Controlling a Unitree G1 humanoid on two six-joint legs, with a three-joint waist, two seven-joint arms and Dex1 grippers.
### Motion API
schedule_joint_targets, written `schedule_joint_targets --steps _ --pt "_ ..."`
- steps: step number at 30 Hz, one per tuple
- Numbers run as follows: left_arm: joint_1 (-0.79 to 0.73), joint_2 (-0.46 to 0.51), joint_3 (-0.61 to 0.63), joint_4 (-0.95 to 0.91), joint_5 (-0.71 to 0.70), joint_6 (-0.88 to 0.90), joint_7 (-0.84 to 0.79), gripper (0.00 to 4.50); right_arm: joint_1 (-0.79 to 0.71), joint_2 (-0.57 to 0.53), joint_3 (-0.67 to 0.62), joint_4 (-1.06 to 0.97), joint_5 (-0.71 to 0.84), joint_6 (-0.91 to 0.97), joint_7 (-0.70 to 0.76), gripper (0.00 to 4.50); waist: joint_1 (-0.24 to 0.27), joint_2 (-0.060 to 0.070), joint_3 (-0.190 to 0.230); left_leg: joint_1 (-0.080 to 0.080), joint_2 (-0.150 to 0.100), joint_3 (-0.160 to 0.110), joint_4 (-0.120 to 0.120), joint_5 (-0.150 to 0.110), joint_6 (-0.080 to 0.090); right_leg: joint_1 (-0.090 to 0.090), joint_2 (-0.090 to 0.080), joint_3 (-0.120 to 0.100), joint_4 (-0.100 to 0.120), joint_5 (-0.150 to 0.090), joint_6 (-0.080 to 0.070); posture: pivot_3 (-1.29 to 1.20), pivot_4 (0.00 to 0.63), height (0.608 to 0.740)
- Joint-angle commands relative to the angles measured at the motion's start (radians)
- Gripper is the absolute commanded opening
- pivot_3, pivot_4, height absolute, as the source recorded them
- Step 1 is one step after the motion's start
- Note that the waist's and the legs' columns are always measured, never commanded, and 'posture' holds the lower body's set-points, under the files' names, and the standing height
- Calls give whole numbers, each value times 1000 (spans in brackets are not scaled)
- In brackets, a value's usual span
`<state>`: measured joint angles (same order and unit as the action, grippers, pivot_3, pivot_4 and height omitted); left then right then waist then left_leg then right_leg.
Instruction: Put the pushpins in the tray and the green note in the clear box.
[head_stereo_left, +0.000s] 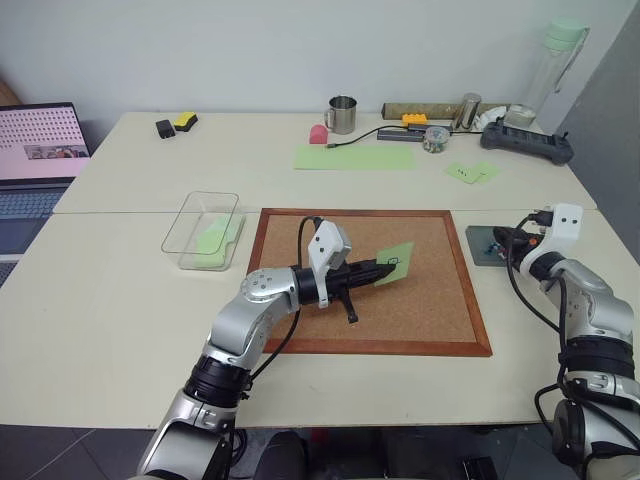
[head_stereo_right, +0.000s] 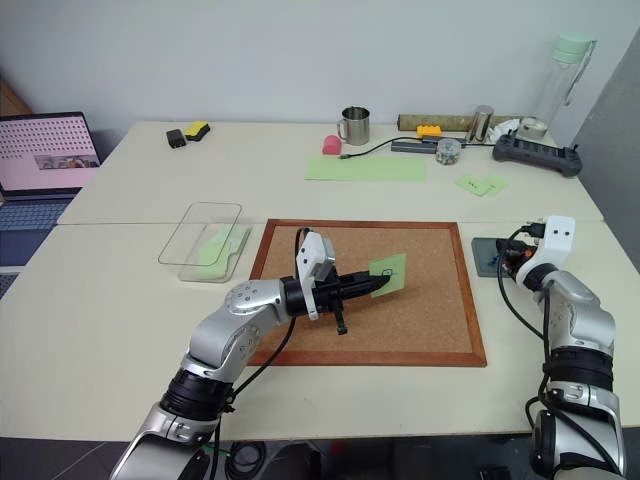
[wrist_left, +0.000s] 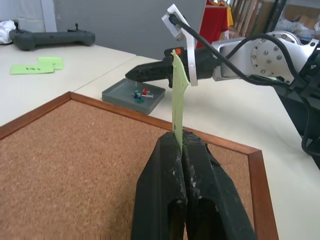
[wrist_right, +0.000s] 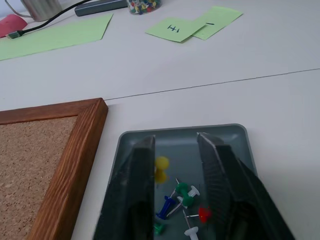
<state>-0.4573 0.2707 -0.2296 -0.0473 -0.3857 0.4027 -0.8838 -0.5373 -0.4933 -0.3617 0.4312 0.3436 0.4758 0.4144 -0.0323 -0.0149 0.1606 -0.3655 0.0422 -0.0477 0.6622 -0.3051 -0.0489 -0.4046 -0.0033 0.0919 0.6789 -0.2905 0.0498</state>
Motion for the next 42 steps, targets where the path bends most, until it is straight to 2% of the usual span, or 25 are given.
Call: schedule_joint_targets --steps 1,10,17,30,42 --pt "0 1 -1 -53 0 -6 2 0 -29 -15 -18 2 15 -39 11 2081 0 0 0 0 0 0 0 0 0 0 0 0 0 0 0 0 150 740" --pt "-5 -4 -6 -44 3 -7 -3 0 -19 -29 -32 -13 22 -46 13 2081 0 0 0 0 0 0 0 0 0 0 0 0 0 0 0 0 150 740" --pt "-12 -6 -5 -33 9 -10 -8 0 -12 -22 5 2 -17 -102 19 2081 0 0 0 0 0 0 0 0 0 0 0 0 0 0 0 0 150 740" --pt "13 6 8 -65 8 8 16 0 -75 -11 86 197 -109 -264 17 2081 0 0 0 0 0 0 0 0 0 0 0 0 0 0 0 0 150 740" --pt "10 7 5 -69 9 15 28 0 -75 -28 96 225 -133 -340 20 2081 0 0 0 0 0 1 0 0 0 0 0 0 0 0 0 0 150 740"
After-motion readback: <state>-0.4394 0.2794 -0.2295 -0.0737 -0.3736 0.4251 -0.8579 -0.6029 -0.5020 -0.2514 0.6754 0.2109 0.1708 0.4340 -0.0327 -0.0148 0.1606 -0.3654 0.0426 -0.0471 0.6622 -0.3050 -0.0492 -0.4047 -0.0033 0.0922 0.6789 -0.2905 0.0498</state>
